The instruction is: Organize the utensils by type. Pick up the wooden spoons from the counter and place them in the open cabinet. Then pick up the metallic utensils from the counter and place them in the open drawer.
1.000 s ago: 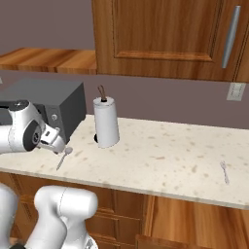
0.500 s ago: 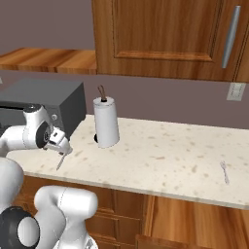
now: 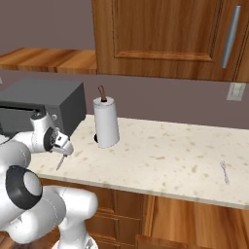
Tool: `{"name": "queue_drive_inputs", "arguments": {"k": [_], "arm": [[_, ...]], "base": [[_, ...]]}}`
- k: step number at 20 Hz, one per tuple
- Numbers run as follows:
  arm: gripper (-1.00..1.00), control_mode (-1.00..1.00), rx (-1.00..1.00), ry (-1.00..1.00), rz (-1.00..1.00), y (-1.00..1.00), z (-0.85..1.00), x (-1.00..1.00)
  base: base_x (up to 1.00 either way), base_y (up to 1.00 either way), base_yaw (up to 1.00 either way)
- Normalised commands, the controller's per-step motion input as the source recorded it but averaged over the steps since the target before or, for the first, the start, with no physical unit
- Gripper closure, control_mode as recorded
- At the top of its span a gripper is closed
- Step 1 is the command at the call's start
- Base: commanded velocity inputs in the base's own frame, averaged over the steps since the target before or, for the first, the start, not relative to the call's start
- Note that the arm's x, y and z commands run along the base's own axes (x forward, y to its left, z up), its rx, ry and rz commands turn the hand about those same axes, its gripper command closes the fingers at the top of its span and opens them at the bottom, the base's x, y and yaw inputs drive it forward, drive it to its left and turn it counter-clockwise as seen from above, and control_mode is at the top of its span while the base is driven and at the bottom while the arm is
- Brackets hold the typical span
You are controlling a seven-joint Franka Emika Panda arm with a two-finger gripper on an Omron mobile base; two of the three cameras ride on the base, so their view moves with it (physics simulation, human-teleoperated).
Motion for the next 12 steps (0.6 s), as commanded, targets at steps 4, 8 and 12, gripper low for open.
{"name": "queue_drive_inputs", "arguments": {"k": [4,8,12], "arm": [[-1.00,-1.00,-0.05,0.00,0.00,0.07,-0.40,0.33],[-1.00,-1.00,-0.05,0.00,0.00,0.05,-0.35,0.34],[-1.00,-1.00,-0.03,0.00,0.00,0.06,-0.35,0.30]], "base": [[0.00,0.00,0.00],[0.00,0.00,0.00],[0.00,0.00,0.00]]}}
